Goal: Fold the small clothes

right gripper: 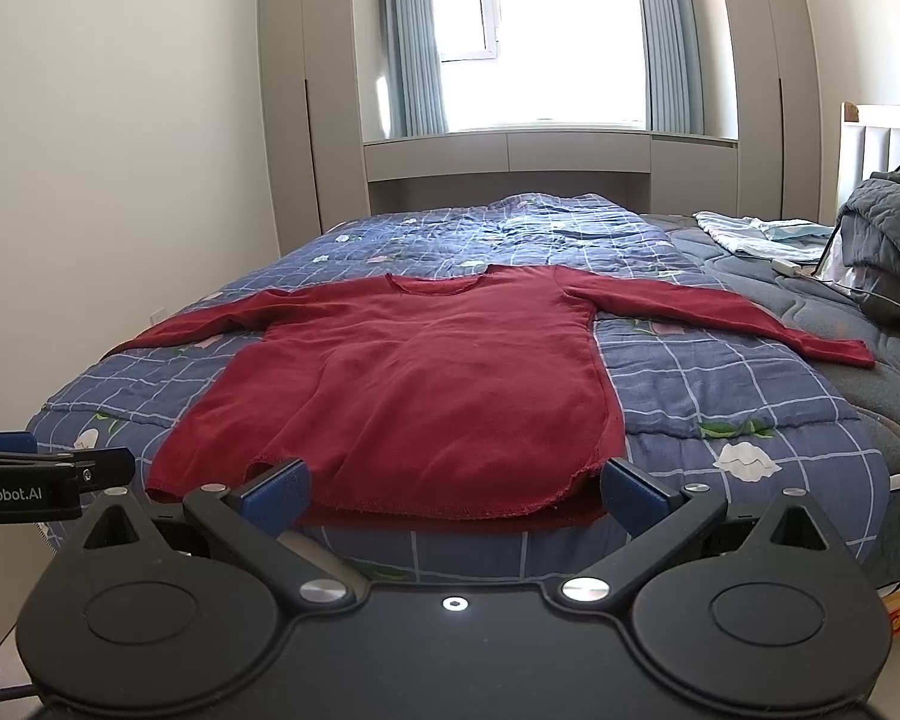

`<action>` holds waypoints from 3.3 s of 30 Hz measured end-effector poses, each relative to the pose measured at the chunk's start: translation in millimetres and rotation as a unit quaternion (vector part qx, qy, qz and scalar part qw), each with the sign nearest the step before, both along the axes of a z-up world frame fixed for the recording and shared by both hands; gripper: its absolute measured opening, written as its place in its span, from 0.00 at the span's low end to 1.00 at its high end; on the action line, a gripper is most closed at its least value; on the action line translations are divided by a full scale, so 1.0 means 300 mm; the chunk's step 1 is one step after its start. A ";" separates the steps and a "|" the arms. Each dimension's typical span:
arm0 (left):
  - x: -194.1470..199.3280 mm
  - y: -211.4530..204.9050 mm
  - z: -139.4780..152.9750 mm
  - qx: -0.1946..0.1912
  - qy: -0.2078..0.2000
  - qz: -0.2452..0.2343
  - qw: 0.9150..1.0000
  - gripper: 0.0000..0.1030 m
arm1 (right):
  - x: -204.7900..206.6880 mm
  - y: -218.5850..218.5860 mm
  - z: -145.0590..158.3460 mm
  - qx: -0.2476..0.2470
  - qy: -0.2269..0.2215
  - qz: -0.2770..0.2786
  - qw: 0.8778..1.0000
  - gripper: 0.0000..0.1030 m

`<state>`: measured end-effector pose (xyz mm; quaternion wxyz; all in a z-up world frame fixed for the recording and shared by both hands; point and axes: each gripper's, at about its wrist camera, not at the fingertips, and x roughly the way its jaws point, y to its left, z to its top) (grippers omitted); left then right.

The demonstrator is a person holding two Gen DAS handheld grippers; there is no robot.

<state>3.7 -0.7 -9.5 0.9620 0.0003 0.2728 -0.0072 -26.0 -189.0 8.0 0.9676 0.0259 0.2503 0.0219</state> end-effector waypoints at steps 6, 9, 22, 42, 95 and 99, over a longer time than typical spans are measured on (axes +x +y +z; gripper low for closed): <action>0.001 0.001 0.001 -0.001 0.001 0.000 1.000 1.00 | -0.001 0.001 -0.003 0.000 0.001 0.000 1.000 1.00; 0.001 0.001 0.000 -0.001 0.001 0.000 1.000 1.00 | -0.004 0.004 -0.008 0.000 0.002 0.001 1.000 1.00; 0.003 0.006 0.001 -0.003 0.005 -0.005 1.000 1.00 | 0.009 -0.001 -0.007 -0.001 0.015 0.002 1.000 1.00; 0.173 -0.031 0.018 0.058 0.062 -0.014 0.996 1.00 | 0.228 -0.047 0.086 -0.021 0.049 -0.017 0.998 1.00; 1.365 -0.769 -0.251 0.037 0.109 -0.098 0.988 1.00 | 0.923 -1.335 -0.283 0.206 0.025 -0.444 0.872 0.70; 1.366 -0.758 -0.251 0.033 0.112 -0.099 0.988 1.00 | 0.932 -1.362 -0.285 0.209 0.027 -0.475 0.854 0.40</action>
